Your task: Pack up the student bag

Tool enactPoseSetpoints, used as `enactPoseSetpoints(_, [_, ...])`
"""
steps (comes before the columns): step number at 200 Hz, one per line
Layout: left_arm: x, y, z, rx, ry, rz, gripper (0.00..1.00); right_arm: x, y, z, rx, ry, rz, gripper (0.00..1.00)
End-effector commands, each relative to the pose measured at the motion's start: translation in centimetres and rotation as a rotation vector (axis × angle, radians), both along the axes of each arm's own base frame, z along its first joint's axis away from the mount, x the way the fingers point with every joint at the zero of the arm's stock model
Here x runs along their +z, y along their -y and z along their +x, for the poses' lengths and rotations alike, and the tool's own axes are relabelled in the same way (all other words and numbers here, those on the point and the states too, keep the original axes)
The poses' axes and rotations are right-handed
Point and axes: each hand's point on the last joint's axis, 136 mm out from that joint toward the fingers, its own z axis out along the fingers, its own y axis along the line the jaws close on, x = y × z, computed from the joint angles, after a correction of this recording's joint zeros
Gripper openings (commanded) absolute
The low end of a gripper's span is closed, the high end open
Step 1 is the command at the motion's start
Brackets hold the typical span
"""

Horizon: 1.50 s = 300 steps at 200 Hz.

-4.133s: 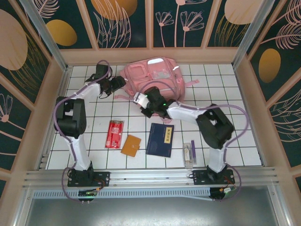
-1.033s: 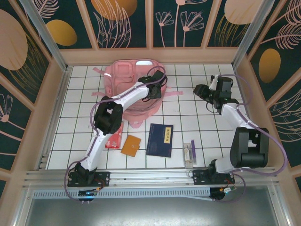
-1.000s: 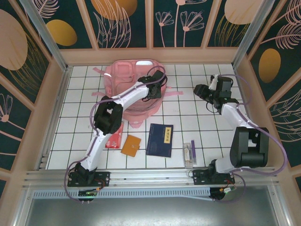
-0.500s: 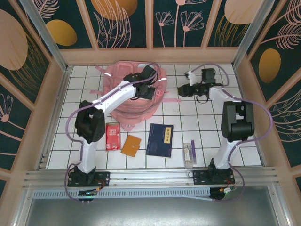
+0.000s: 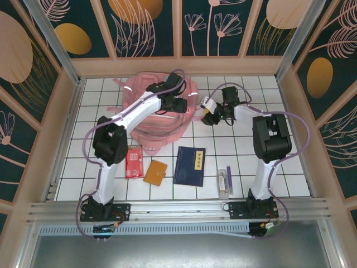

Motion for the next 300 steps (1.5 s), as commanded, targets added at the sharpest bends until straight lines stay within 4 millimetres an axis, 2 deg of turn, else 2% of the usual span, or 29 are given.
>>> enactPoseSetpoints(1, [-3.4, -1.5, 0.3, 0.185, -0.057, 0.083, 0.7, 4.0, 0.6, 1.2, -0.095, 0.093, 0.097, 0.43])
enactPoseSetpoints(23, [-6.2, -4.0, 0.4, 0.309, -0.088, 0.228, 0.71, 5.1, 0.2, 0.8, -0.115, 0.105, 0.156, 0.43])
enactPoseSetpoints(36, [-8.1, -4.2, 0.4, 0.325, -0.109, 0.255, 0.71, 5.0, 0.3, 0.7, -0.117, 0.101, 0.149, 0.43])
enactPoseSetpoints(45, [-9.3, -4.0, 0.4, 0.322, -0.126, 0.257, 0.67, 4.6, 0.5, 0.6, -0.113, 0.098, 0.128, 0.43])
enactPoseSetpoints(61, [-11.0, -3.4, 0.6, 0.287, -0.155, 0.265, 0.41, 3.7, 1.0, 0.7, -0.097, 0.093, 0.081, 0.43])
enactPoseSetpoints(76, [-10.9, -3.1, 1.0, 0.236, -0.155, 0.286, 0.21, 2.9, 1.3, 0.3, -0.05, 0.079, 0.033, 0.43])
enactPoseSetpoints(82, [-10.4, -2.9, 1.1, 0.197, -0.148, 0.289, 0.14, 2.5, 1.3, 0.1, -0.026, 0.073, 0.014, 0.43])
enactPoseSetpoints(90, [-9.3, -2.7, 1.4, 0.147, -0.131, 0.293, 0.0, 2.0, 1.3, -0.2, 0.008, 0.066, -0.009, 0.43])
enactPoseSetpoints(112, [-4.6, -2.4, 1.7, 0.011, -0.057, 0.304, 0.0, 1.2, 0.7, -1.5, 0.116, 0.022, -0.028, 0.43])
enactPoseSetpoints(145, [2.7, -3.0, 1.4, -0.075, 0.051, 0.259, 0.0, 2.6, -0.8, -1.0, 0.169, 0.055, 0.019, 0.44])
enactPoseSetpoints(170, [6.1, -3.4, 0.9, -0.095, 0.053, 0.166, 0.0, 2.2, -0.8, 0.1, 0.162, 0.102, 0.007, 0.44])
enactPoseSetpoints(188, [8.0, -3.3, 0.7, -0.1, 0.072, 0.118, 0.0, 1.9, -1.6, 0.3, 0.174, 0.118, 0.01, 0.44])
enactPoseSetpoints(210, [9.4, -2.8, 0.5, -0.124, 0.085, 0.074, 0.0, 2.0, -3.5, 0.3, 0.19, 0.158, 0.021, 0.44])
enactPoseSetpoints(244, [10.2, -2.2, 0.6, -0.142, 0.092, 0.036, 0.0, 5.4, -6.0, -0.9, 0.2, 0.123, 0.274, 0.45])
enactPoseSetpoints(259, [10.3, -2.1, 0.7, -0.142, 0.093, 0.032, 0.0, 5.9, -6.1, -0.7, 0.172, 0.128, 0.308, 0.45])
enactPoseSetpoints(287, [10.5, -2.1, 0.5, -0.144, 0.094, 0.03, 0.0, 4.9, -5.4, 0.6, 0.11, 0.141, 0.265, 0.45])
enactPoseSetpoints(300, [10.7, -2.2, 0.6, -0.139, 0.099, 0.025, 0.0, 4.9, -5.5, 0.4, 0.129, 0.135, 0.27, 0.43])
